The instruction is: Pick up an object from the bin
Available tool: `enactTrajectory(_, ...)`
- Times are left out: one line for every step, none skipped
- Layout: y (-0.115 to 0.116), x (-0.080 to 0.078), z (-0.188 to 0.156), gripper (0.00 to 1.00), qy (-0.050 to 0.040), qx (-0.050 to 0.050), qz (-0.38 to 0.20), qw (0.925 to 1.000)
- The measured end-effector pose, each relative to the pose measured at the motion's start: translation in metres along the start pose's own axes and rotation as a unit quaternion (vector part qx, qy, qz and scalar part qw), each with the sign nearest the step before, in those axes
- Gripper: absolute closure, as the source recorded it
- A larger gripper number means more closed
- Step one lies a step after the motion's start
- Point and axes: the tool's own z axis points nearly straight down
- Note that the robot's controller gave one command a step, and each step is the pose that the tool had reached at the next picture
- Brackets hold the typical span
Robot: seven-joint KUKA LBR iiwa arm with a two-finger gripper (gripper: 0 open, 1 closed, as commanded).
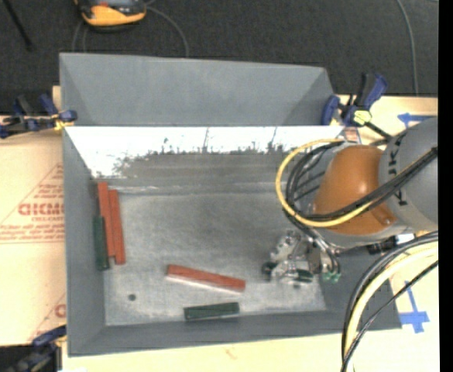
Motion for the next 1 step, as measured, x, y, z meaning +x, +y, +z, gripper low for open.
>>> enactTrajectory(0.0054,0.0106,-0.131,1.0,0.0003,0.002,-0.04,0.9992)
